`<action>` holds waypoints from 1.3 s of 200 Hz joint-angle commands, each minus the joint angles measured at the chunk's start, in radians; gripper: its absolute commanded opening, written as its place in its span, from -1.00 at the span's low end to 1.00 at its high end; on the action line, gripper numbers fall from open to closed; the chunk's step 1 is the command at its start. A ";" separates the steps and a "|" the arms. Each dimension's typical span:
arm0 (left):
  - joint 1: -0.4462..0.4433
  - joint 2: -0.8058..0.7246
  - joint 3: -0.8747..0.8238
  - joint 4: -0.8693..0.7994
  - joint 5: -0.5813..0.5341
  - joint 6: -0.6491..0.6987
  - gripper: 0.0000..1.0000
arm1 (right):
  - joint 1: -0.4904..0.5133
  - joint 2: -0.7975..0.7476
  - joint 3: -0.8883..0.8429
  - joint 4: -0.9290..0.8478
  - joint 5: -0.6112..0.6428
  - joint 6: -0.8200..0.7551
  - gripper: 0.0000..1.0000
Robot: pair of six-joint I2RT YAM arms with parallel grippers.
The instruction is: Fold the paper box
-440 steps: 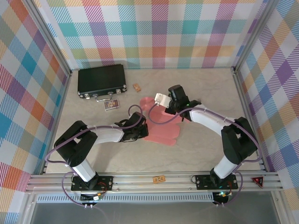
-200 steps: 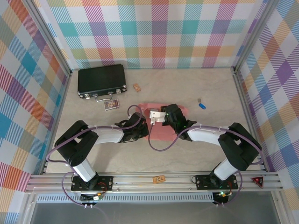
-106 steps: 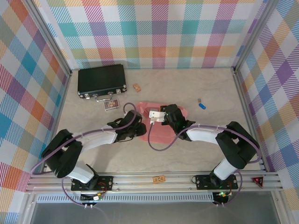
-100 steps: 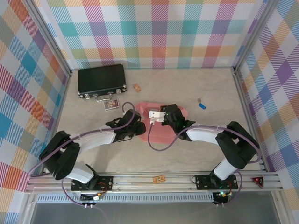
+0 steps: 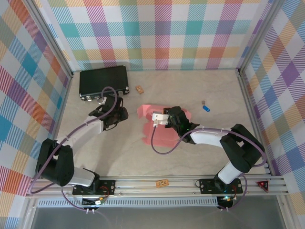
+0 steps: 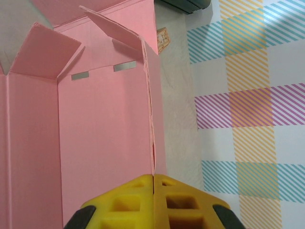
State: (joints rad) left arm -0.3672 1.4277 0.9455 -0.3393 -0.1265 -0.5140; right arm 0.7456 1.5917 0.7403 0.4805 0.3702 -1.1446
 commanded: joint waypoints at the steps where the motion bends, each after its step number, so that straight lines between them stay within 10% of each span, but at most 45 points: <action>1: 0.020 0.091 0.078 -0.012 -0.002 0.059 -0.30 | -0.006 0.013 0.029 0.007 -0.024 -0.009 -1.00; 133: 0.025 0.526 0.449 -0.074 0.185 0.104 -0.66 | -0.026 0.005 0.046 -0.010 -0.039 -0.014 -1.00; 260: 0.024 0.499 0.400 -0.056 0.437 0.164 -0.70 | -0.028 0.037 0.067 -0.020 -0.031 -0.007 -1.00</action>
State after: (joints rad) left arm -0.3500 1.9743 1.3811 -0.3889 0.2619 -0.3717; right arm 0.7212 1.6157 0.7799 0.4667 0.3477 -1.1458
